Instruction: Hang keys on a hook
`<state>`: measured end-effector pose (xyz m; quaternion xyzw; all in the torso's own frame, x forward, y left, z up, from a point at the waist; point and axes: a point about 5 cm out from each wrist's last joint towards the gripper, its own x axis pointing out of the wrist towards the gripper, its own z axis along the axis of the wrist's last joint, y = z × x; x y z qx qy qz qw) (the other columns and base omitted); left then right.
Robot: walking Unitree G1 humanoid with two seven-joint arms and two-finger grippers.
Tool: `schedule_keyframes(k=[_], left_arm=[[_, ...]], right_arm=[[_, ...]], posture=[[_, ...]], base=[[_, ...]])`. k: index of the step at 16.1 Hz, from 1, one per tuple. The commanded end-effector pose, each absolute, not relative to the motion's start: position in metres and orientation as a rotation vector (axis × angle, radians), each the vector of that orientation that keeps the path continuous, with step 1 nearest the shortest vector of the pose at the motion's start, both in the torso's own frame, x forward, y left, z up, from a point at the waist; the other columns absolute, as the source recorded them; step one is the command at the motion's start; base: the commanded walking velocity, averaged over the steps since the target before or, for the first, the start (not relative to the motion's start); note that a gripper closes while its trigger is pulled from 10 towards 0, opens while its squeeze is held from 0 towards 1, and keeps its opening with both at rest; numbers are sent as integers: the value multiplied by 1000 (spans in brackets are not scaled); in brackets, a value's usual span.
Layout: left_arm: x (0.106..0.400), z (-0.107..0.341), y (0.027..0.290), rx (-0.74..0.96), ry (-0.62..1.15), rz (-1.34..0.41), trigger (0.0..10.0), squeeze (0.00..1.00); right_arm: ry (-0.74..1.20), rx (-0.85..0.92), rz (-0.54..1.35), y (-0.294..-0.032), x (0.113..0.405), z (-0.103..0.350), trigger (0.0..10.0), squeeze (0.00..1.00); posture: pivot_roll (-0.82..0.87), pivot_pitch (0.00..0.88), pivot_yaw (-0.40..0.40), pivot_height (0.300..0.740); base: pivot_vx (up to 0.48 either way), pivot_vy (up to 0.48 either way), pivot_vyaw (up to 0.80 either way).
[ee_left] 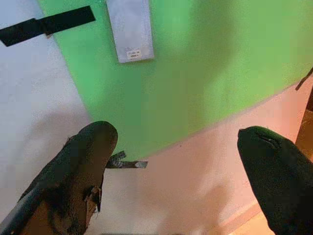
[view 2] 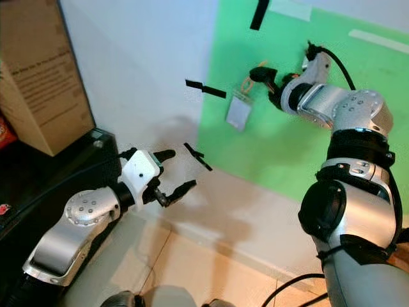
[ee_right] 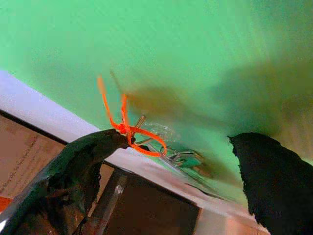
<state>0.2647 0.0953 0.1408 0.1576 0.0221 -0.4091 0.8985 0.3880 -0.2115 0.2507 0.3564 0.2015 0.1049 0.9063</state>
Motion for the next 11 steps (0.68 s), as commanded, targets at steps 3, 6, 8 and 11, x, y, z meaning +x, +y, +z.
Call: schedule_keyframes(k=[3, 6, 8, 11], left_arm=[[265, 143, 95, 329, 39, -847, 10000, 0], [265, 143, 96, 331, 40, -845, 10000, 0], [265, 143, 96, 332, 42, -844, 10000, 0], [266, 143, 97, 338, 42, -838, 10000, 0]], right_arm=[[356, 481, 305, -200, 380, 265, 10000, 0], [315, 314, 330, -190, 379, 267, 10000, 0], [311, 111, 345, -185, 374, 258, 10000, 0], [207, -44, 251, -191, 377, 265, 10000, 0]], posture=[[-58, 0, -116, 740], [-55, 0, -115, 740], [-53, 0, -115, 740], [-52, 0, -111, 740]], base=[[0, 0, 0], [0, 0, 0], [0, 0, 0], [0, 0, 0]])
